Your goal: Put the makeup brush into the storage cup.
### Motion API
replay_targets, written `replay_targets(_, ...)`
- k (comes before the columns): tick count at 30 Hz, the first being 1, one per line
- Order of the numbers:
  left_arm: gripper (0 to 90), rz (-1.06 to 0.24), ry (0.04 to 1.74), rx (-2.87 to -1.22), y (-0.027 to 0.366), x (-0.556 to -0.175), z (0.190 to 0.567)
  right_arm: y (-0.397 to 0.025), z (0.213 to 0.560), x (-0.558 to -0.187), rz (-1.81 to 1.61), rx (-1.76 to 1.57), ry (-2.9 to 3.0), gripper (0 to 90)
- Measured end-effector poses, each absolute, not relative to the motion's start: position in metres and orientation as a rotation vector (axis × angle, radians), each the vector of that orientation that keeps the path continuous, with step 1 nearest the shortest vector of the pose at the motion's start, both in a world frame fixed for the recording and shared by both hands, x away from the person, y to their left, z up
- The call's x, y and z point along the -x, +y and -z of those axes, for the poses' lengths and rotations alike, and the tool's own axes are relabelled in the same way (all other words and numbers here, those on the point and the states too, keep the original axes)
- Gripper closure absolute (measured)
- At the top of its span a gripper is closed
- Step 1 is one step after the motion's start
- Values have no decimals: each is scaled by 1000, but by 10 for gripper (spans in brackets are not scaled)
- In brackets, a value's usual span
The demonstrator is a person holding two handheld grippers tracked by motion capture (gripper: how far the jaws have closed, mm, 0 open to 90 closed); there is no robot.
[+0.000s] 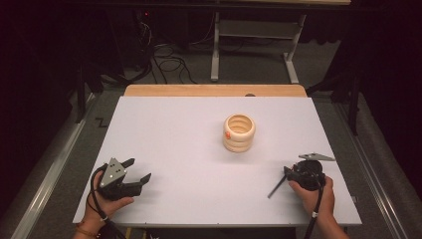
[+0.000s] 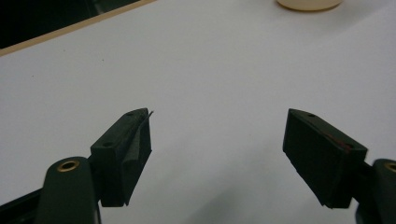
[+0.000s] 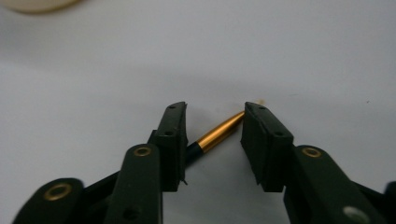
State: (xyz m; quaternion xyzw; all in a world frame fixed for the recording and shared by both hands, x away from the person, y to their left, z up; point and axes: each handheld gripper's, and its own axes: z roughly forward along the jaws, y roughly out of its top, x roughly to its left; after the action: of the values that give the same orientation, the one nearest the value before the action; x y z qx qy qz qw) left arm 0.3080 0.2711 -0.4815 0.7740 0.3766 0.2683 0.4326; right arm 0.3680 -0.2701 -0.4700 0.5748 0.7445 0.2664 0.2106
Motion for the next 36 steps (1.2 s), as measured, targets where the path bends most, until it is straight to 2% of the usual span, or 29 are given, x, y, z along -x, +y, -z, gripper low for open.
replay_targets(7,243,-666,937,-1931,272,-308,481,-267,467,-374,-687,-1575,2110,675)
replay_targets(14,243,-656,940,-1944,272,-309,482,-269,469,-375,-703,-1552,2120,834)
replay_targets(17,243,-657,941,-1946,272,-309,483,-271,468,-378,-701,-1533,2152,854)
replay_targets(29,240,-651,944,-1958,271,-310,484,-283,461,-390,-741,-1520,2299,851)
replay_targets(30,240,-651,944,-1959,271,-310,484,-286,461,-392,-760,-1560,2305,839)
replay_targets(32,239,-650,943,-1960,271,-310,484,-288,459,-396,-769,-1570,2356,758)
replay_targets(36,238,-650,944,-1960,271,-310,484,-282,453,-402,-658,-1533,2439,755)
